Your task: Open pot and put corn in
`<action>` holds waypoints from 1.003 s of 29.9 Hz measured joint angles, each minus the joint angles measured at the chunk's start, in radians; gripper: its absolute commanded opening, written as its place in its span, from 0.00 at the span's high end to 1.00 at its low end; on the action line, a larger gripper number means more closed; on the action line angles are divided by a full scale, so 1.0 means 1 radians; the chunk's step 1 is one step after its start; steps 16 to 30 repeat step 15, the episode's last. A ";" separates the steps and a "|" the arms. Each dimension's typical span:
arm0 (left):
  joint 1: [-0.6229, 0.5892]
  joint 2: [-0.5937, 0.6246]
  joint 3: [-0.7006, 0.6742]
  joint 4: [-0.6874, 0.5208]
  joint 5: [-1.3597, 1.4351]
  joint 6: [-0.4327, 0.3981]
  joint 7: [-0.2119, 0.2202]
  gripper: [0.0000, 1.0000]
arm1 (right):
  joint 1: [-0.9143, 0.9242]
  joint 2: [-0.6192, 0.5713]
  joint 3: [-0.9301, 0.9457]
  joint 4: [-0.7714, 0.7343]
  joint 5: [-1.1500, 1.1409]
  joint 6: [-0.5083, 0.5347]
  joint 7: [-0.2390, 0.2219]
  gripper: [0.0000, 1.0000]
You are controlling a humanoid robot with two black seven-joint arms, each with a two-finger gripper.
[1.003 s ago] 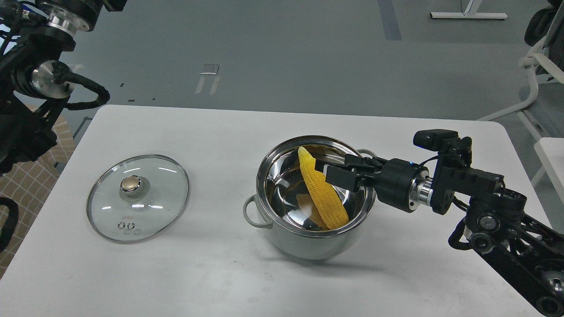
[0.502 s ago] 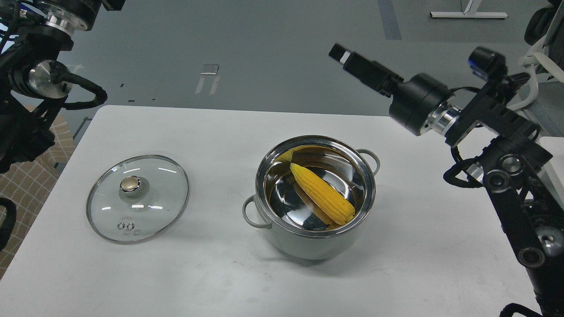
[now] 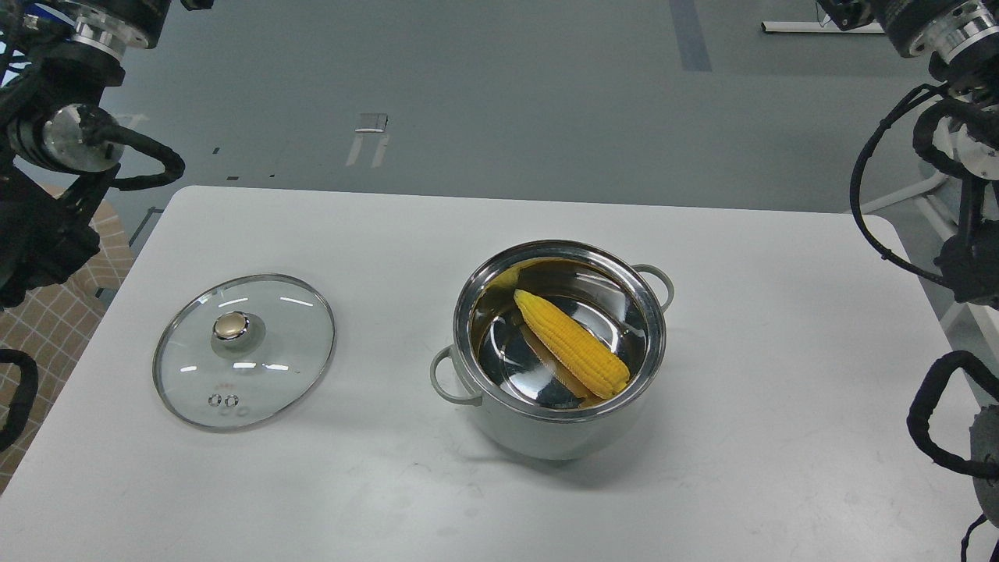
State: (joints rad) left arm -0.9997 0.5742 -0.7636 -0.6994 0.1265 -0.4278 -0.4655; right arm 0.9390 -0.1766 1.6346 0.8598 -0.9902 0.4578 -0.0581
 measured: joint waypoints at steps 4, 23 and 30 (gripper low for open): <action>0.010 0.000 -0.004 0.005 -0.006 0.000 0.017 0.02 | 0.006 -0.024 0.004 -0.111 0.191 -0.007 0.020 0.00; 0.084 0.007 -0.039 0.016 -0.017 0.032 0.023 0.02 | -0.059 -0.030 0.004 -0.150 0.295 -0.002 0.071 0.00; 0.084 0.007 -0.039 0.016 -0.017 0.032 0.023 0.02 | -0.059 -0.030 0.004 -0.150 0.295 -0.002 0.071 0.00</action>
